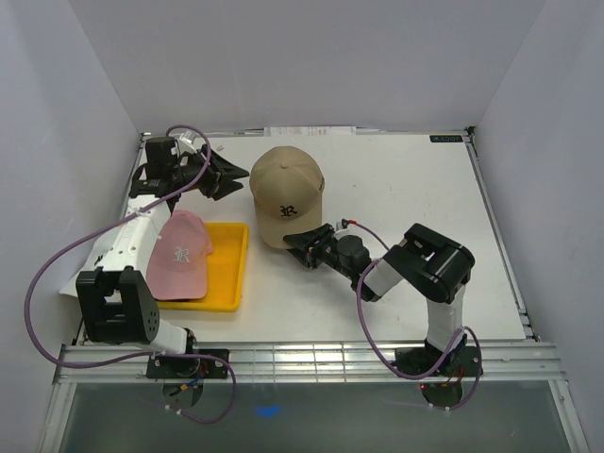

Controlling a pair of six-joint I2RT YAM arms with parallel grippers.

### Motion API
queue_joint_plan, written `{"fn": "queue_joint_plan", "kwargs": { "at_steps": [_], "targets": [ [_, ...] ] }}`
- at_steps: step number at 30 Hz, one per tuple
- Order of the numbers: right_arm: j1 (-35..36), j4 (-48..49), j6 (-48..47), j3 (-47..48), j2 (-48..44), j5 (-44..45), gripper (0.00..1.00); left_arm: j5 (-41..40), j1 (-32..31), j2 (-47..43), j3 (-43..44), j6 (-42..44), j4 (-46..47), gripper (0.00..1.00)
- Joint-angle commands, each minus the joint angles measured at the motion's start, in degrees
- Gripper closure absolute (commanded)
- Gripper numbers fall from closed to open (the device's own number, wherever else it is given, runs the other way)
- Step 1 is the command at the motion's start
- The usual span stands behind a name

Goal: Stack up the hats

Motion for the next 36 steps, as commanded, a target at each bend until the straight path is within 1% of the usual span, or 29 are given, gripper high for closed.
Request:
{"fn": "queue_joint_plan", "kwargs": {
  "at_steps": [1, 3, 4, 10, 36],
  "targets": [
    [0.44, -0.57, -0.45, 0.99, 1.12, -0.20, 0.55, 0.99, -0.06, -3.90, 0.71, 0.59, -0.09, 0.45],
    [0.44, -0.66, -0.45, 1.17, 1.47, -0.20, 0.54, 1.33, -0.06, -3.99, 0.71, 0.50, -0.09, 0.45],
    [0.44, -0.74, -0.45, 1.26, 1.73, -1.94, 0.54, 1.42, -0.06, -4.07, 0.71, 0.59, -0.09, 0.45],
    [0.36, -0.74, -0.27, 1.78, 2.88, -2.66, 0.53, 1.78, -0.06, -4.95, 0.62, 0.85, -0.79, 0.44],
    [-2.10, -3.29, -0.36, 5.39, 6.04, -6.88, 0.52, 2.13, -0.06, -11.54, -5.35, 0.50, -1.23, 0.44]
  ]
}}
